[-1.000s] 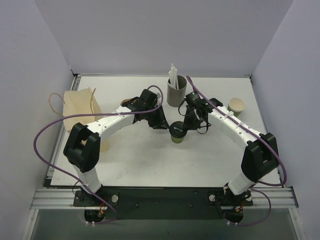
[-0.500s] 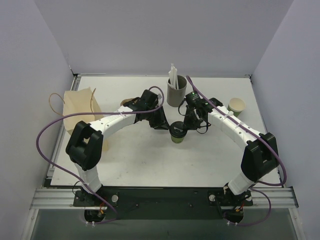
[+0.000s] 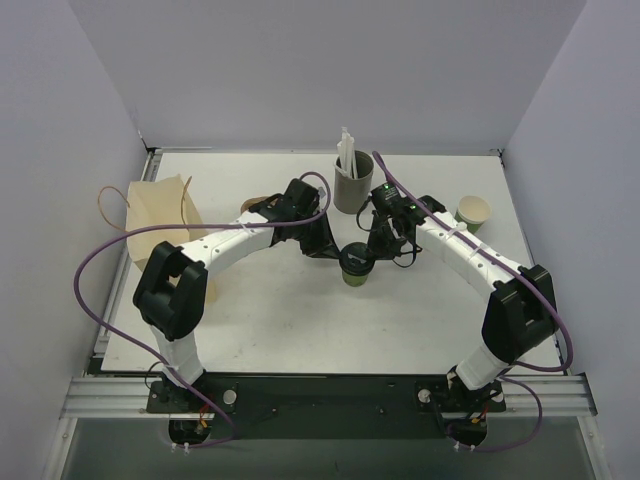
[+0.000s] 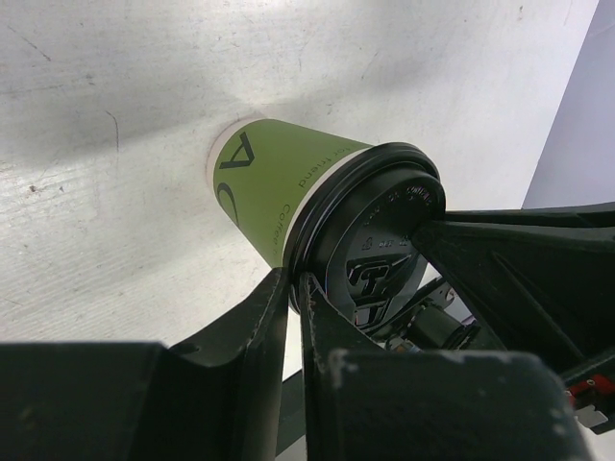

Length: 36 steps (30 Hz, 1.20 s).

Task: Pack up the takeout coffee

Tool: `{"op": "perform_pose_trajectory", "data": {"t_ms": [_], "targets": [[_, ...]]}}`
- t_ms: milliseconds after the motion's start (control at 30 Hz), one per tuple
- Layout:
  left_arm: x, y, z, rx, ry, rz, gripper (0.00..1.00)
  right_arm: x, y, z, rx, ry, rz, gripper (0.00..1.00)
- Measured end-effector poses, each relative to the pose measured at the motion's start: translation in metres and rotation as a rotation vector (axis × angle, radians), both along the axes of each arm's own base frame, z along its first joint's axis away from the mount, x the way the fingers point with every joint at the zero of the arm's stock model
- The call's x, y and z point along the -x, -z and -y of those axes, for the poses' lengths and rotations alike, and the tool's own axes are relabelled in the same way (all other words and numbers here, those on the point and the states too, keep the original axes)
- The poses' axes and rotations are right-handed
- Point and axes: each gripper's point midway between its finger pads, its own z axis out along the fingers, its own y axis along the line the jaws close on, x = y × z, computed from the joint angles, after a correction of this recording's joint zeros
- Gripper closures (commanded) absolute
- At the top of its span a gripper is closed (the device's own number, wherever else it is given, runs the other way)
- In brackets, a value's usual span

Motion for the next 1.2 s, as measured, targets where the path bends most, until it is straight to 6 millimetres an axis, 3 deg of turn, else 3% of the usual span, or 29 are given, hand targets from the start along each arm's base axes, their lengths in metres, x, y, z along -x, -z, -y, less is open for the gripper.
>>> {"op": "perform_pose_trajectory", "data": {"t_ms": [967,1200], "targets": [[0.001,0.015,0.007,0.028,-0.019,0.002,0.84,-0.002,0.003,0.005,0.012,0.016,0.033,0.85],[-0.001,0.014,0.007,0.035,-0.018,0.024,0.66,-0.002,0.004,0.007,0.017,0.019,0.036,0.85]]}}
